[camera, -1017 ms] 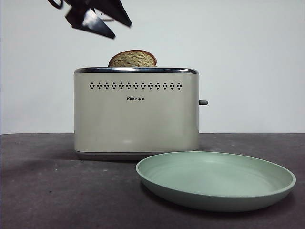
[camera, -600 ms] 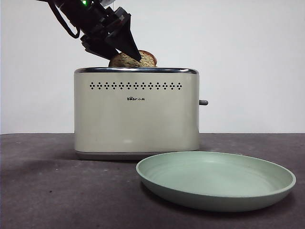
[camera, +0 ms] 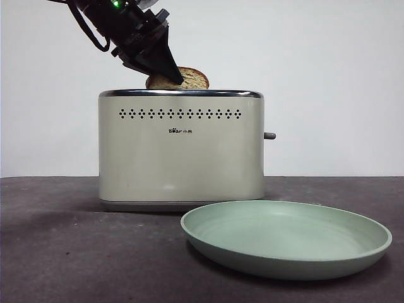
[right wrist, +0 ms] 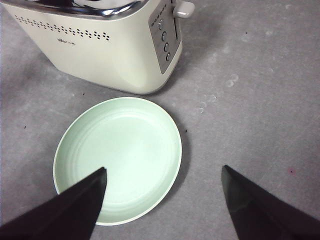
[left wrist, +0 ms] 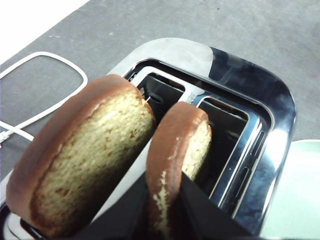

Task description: Take the bread from the toaster,put the bread on the plate,put the plate on the table

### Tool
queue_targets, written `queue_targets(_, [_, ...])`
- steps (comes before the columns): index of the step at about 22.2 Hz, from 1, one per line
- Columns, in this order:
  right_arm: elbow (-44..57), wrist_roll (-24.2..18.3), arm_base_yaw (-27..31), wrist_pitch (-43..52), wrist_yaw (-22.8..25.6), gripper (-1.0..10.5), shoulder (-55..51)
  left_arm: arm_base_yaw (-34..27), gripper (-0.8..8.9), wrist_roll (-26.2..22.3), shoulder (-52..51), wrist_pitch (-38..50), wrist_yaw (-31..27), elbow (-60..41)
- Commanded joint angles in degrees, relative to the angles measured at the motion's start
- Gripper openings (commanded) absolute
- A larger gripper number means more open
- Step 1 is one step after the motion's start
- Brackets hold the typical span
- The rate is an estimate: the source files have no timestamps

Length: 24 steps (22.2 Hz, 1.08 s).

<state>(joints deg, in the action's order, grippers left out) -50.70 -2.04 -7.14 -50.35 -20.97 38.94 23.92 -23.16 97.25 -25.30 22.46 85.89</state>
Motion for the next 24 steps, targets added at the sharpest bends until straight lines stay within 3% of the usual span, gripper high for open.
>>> queue_targets(1, [-0.9,0.3,-0.2,0.2,0.0,3.7,0.3,0.2,0.03,0.3,0.7,0.6,-0.2,1.9])
queue_targets(14, [-0.9,0.3,-0.2,0.6,0.0,3.7,0.4,0.2,0.03,0.3,-5.8,-3.7,-0.2,11.1])
queue_targets(19, [-0.9,0.3,-0.2,0.7,0.0,3.7,2.9,0.2,0.03,5.9,-12.2,-8.9,-0.2,14.8])
queue_targets(24, [-0.9,0.3,-0.3,1.4,0.0,3.7,6.3,0.2,0.04,7.2,-18.1,-13.8,-0.2,14.8])
